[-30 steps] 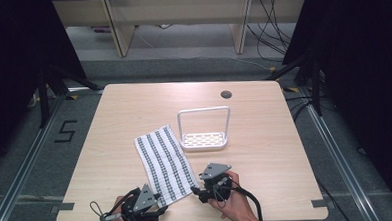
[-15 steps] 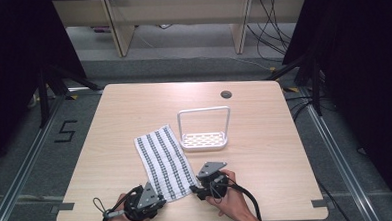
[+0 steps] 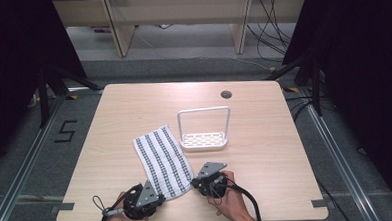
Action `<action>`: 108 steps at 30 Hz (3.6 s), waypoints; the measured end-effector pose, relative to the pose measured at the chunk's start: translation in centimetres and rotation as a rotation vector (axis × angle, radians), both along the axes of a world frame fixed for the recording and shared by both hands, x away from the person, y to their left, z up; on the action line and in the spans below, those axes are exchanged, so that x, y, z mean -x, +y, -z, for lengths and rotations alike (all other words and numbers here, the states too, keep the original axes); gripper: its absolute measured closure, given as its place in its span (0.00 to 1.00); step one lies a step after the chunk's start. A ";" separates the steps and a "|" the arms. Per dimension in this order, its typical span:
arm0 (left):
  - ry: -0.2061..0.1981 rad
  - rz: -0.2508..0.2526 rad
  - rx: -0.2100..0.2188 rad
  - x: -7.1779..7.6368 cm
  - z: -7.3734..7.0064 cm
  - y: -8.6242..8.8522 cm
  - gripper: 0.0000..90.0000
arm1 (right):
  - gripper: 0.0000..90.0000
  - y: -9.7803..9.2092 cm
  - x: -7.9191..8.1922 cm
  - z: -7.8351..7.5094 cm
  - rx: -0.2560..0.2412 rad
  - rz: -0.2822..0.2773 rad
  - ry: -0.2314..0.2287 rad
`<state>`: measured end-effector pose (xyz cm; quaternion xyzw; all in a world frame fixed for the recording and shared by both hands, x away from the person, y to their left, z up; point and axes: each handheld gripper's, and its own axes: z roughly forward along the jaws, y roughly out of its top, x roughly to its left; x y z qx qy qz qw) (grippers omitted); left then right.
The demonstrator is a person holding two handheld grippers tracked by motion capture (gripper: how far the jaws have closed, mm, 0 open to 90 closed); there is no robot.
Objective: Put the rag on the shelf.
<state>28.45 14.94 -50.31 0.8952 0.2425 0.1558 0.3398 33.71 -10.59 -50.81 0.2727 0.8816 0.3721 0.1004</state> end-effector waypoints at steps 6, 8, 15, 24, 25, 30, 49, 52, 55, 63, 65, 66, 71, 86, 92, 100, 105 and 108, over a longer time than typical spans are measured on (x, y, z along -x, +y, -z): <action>-0.005 -0.014 0.022 0.2 -0.5 0.0 0.95 | 0.97 -0.1 0.1 -0.9 -0.029 -0.017 -0.036; -0.002 -0.013 0.032 0.3 -0.9 0.1 0.95 | 0.98 -0.2 0.2 -1.2 -0.030 -0.009 -0.038; -0.013 0.005 0.100 0.6 -2.4 0.3 0.95 | 0.98 -0.4 0.4 -2.5 -0.060 -0.015 -0.034; -0.064 0.040 0.134 0.8 -6.2 1.2 0.95 | 0.98 -0.2 0.6 -5.9 -0.154 -0.035 -0.106; -0.066 0.038 0.137 0.8 -6.6 1.3 0.95 | 0.98 -0.2 0.5 -6.2 -0.153 -0.042 -0.114; -0.046 0.039 0.206 0.0 -8.2 1.9 0.95 | 0.98 0.2 0.5 -7.9 -0.183 -0.050 -0.109; -0.080 0.079 0.250 -2.0 -16.4 2.4 0.94 | 0.98 0.1 -0.1 -15.9 -0.303 -0.046 -0.186; -0.106 0.085 0.266 -2.0 -18.0 2.3 0.94 | 0.98 -0.2 -0.2 -16.8 -0.300 -0.047 -0.210; -0.119 0.092 0.285 -2.2 -19.5 2.0 0.95 | 0.98 -0.9 0.1 -18.2 -0.324 -0.049 -0.240; -0.140 0.109 0.307 -3.3 -21.9 0.7 0.95 | 0.98 -2.5 0.7 -20.4 -0.340 -0.029 -0.306; -0.142 0.113 0.304 -3.7 -22.2 0.2 0.94 | 0.98 -2.9 0.9 -20.8 -0.341 -0.018 -0.303; -0.142 0.113 0.304 -3.7 -22.2 0.2 0.94 | 0.98 -2.9 0.9 -20.8 -0.341 -0.018 -0.303; -0.151 0.119 0.320 -4.9 -23.0 -1.1 0.95 | 0.98 -3.9 0.9 -21.5 -0.347 0.008 -0.324; -0.181 0.085 0.318 -8.3 -24.3 -3.7 0.94 | 0.98 -6.5 -1.1 -22.3 -0.366 0.113 -0.351; -0.197 0.070 0.330 -9.6 -25.0 -4.8 0.94 | 0.98 -6.8 -2.4 -23.0 -0.365 0.140 -0.363; -0.217 0.053 0.346 -11.6 -26.0 -5.7 0.94 | 0.98 -7.3 -4.3 -23.5 -0.374 0.182 -0.370; -0.224 0.035 0.347 -13.1 -26.3 -6.0 0.94 | 0.98 -7.9 -5.4 -23.7 -0.393 0.202 -0.363; -0.225 0.012 0.352 -14.0 -26.4 -6.2 0.94 | 0.98 -8.3 -6.3 -23.8 -0.393 0.217 -0.370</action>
